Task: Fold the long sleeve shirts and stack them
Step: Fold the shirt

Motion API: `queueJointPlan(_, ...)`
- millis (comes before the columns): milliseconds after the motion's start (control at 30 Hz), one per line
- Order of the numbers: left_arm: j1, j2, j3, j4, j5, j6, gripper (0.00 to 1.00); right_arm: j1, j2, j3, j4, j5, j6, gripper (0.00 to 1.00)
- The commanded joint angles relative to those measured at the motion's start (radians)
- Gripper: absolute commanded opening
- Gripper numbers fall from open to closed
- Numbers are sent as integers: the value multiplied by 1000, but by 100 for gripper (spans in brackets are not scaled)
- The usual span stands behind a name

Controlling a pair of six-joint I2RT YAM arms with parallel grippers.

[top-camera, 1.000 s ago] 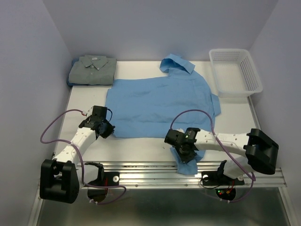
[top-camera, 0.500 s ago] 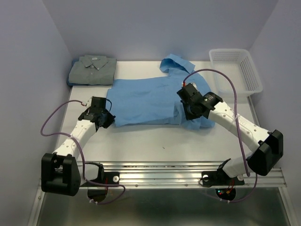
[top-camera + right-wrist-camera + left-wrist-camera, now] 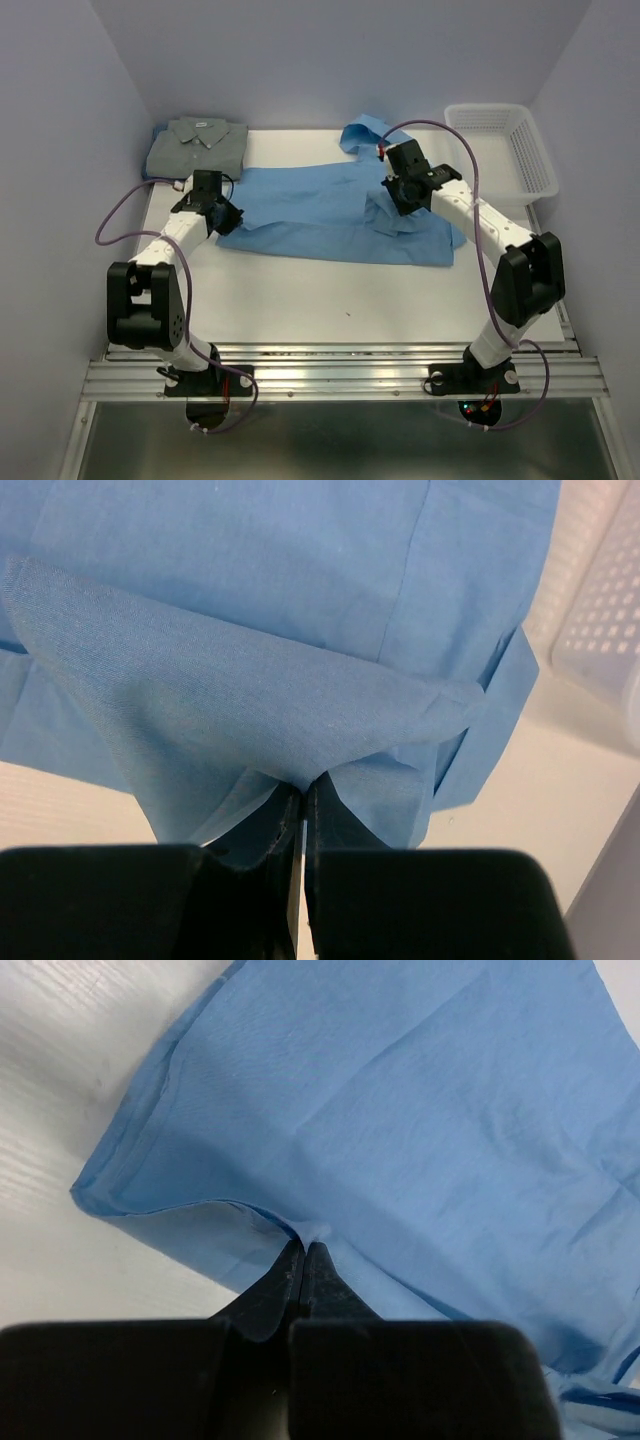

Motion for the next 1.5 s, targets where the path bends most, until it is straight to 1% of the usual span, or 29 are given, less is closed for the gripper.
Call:
queueJointPlan(0, 5, 70, 104, 34, 1, 25, 0, -38, 45, 78, 114, -103, -164, 1)
queueJointPlan(133, 10, 150, 150, 22, -13, 21, 0, -49, 145, 127, 149, -152, -211, 1)
queueJointPlan(333, 24, 231, 224, 23, -55, 10, 0, -59, 257, 232, 172, -143, -231, 1)
queueJointPlan(367, 25, 257, 236, 22, -58, 12, 8, -59, 285, 245, 179, -137, -231, 1)
queueJointPlan(400, 25, 270, 248, 17, -67, 12, 40, -69, 300, 260, 186, -126, -219, 10)
queueJointPlan(433, 25, 282, 271, 4, -70, 12, 59, -69, 314, 277, 195, -76, -206, 17)
queueJointPlan(467, 25, 291, 282, -4, -73, 13, 95, -69, 328, 289, 230, -45, -187, 28)
queueJointPlan(500, 27, 304, 296, -13, -76, 13, 99, -69, 349, 315, 248, -18, -154, 72)
queueJointPlan(533, 25, 301, 298, -15, -76, 15, 99, -69, 361, 360, 261, 40, -135, 76)
queueJointPlan(567, 25, 301, 299, -15, -73, 15, 99, -69, 369, 360, 259, 67, -117, 79)
queueJointPlan(633, 25, 278, 291, -17, -75, 18, 99, -69, 346, 403, 240, 110, -63, 100)
queueJointPlan(667, 24, 252, 290, -20, -76, 19, 99, -69, 319, 401, 238, 107, -41, 100)
queueJointPlan(700, 24, 235, 278, -20, -84, 19, 99, -69, 284, 366, 241, 96, 1, 100)
queueJointPlan(733, 22, 221, 270, -18, -90, 19, 99, -69, 206, 340, 239, 55, 23, 100)
queueJointPlan(800, 11, 181, 258, -15, -93, 19, 99, -69, 124, 270, 249, 0, 69, 100)
queueJointPlan(833, 7, 173, 244, -10, -95, 22, 99, -69, 84, 175, 258, -35, 136, 100)
queueJointPlan(867, -9, 169, 236, -6, -93, 25, 99, -69, 9, 124, 273, -42, 170, 100)
queueJointPlan(967, -39, 179, 212, 23, -76, 42, 99, -78, -94, -68, 273, -33, 307, 100)
queueJointPlan(1033, -49, 198, 204, 48, -44, 52, 99, -98, -132, -195, 273, -57, 389, 100)
queueJointPlan(1100, -53, 233, 207, 60, -10, 59, 99, -127, -163, -255, 287, -101, 433, 100)
queueJointPlan(1133, -56, 242, 210, 69, -7, 61, 99, -162, -168, -282, 308, -167, 449, 100)
queueJointPlan(1233, -67, 265, 203, 86, -12, 64, 99, -210, -151, -344, 446, -265, 462, 100)
queueJointPlan(1300, -70, 278, 189, 95, -10, 64, 99, -245, -126, -355, 479, -293, 470, 100)
queueJointPlan(1400, -72, 298, 161, 105, -3, 62, 99, -259, -73, -361, 505, -309, 491, 100)
queueJointPlan(1467, -75, 304, 132, 117, -7, 65, 99, -259, -54, -393, 534, -310, 494, 100)
